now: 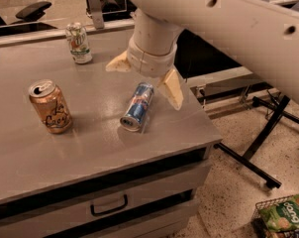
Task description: Knock redbull can over
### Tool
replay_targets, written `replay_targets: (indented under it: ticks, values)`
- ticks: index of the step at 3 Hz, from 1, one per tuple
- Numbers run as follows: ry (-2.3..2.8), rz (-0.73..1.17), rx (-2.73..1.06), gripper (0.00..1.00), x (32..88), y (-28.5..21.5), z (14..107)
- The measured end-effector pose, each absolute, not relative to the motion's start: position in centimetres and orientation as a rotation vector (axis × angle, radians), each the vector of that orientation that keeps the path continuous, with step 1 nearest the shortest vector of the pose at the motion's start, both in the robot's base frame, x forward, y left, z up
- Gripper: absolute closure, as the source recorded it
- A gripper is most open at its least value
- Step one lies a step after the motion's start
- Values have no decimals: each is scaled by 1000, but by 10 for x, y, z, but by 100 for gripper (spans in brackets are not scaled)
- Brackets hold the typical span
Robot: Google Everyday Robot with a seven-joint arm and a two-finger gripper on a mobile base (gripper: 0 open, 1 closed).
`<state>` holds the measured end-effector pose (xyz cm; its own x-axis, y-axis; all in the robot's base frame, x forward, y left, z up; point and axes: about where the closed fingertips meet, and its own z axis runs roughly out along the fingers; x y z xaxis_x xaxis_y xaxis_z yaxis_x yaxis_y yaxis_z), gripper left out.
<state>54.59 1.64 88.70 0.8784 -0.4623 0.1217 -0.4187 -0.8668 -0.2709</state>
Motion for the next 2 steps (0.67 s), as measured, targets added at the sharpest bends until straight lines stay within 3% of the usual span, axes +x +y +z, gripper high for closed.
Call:
replay_targets:
  ticks: [2]
  values:
    - [919, -575, -2444, 0, 544, -35, 964]
